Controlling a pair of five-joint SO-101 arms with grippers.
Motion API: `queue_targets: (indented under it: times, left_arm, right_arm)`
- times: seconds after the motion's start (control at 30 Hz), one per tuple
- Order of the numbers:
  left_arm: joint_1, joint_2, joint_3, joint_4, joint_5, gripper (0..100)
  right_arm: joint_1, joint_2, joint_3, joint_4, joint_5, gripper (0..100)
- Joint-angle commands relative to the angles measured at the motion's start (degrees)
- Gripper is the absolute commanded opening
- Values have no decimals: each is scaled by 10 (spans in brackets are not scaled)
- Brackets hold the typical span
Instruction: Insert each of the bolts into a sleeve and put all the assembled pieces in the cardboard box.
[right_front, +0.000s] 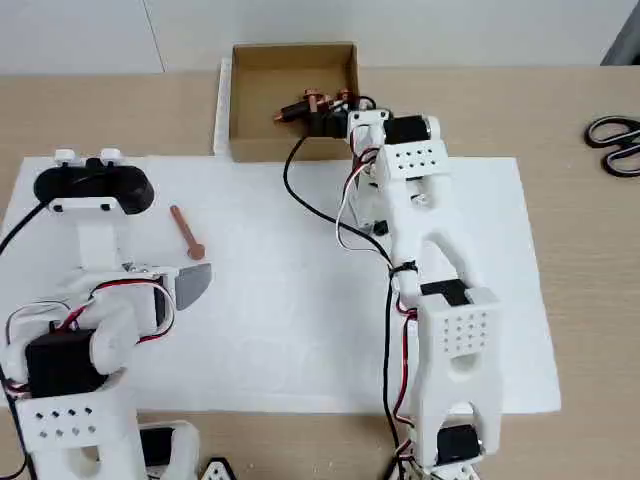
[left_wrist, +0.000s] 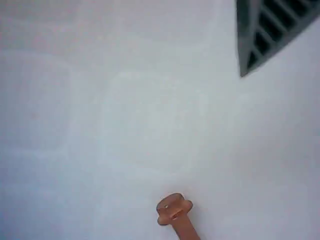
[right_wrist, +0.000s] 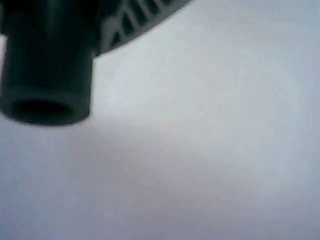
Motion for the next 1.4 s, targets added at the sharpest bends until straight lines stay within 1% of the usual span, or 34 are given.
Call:
queue_targets:
  times: [0.0, 0.07, 0.13, 0.47, 0.9, 0.97, 1.07, 1.17, 1.37]
  left_arm:
    - [-2, -4, 3, 4, -5, 325]
    - [-2, -4, 11, 2, -5, 325]
    - [-2, -4, 13, 1, -5, 325]
    - [-2, -4, 12, 1, -5, 325]
    - [-3, -4, 13, 1, -5, 325]
    - [-3, -4, 13, 1, -5, 325]
    - [-3, -4, 13, 1, -5, 325]
    - [-3, -3, 13, 0, -5, 325]
    - [-3, 2, 7, 3, -5, 325]
  right_arm:
    - [-4, 7, -2, 4, -13, 118]
    - [-5, 14, -2, 3, -25, 148]
    - [-6, 19, -2, 3, -25, 155]
    - [-24, 22, -6, 2, -7, 158]
    - [-13, 95, -7, -46, -5, 153]
    - [-2, 95, -8, -46, -4, 121]
    - [14, 80, -20, -40, 6, 3]
    - [26, 54, -26, -15, 24, 10]
    - [37, -17, -24, 8, 25, 4]
